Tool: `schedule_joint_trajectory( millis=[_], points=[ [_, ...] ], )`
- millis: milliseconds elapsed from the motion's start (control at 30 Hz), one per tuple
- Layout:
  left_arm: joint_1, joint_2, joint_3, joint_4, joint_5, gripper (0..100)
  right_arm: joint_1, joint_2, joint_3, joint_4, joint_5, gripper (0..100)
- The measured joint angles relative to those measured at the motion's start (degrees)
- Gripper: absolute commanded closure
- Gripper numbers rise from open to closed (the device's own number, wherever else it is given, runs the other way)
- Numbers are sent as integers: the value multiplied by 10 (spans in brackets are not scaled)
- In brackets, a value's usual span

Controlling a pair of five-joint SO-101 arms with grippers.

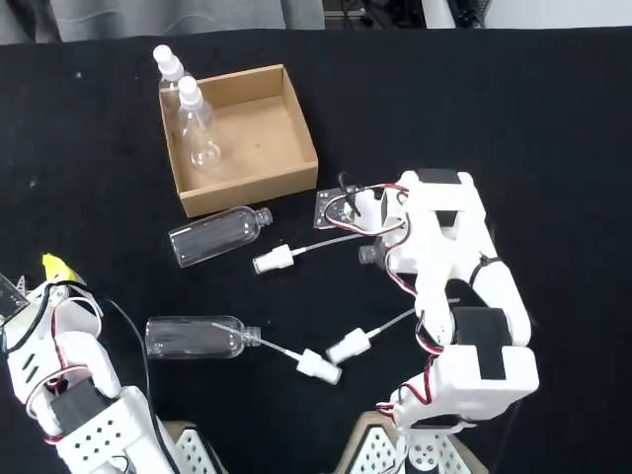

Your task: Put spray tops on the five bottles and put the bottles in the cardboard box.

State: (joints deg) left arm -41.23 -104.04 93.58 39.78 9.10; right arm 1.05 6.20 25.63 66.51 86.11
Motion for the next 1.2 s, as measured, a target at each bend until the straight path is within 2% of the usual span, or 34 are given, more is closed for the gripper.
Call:
schedule_joint_trajectory(
  millis=[133, 333, 600, 833, 1200],
  points=[
    [0, 0, 0, 0, 0, 877, 0, 0, 0, 0, -18, 665],
    [0, 0, 0, 0, 0, 877, 0, 0, 0, 0, -21, 768],
    [0, 0, 0, 0, 0, 877, 0, 0, 0, 0, -23, 772],
    [0, 0, 0, 0, 0, 877, 0, 0, 0, 0, -66, 768],
    [0, 0, 0, 0, 0, 877, 0, 0, 0, 0, -69, 772]
  ],
)
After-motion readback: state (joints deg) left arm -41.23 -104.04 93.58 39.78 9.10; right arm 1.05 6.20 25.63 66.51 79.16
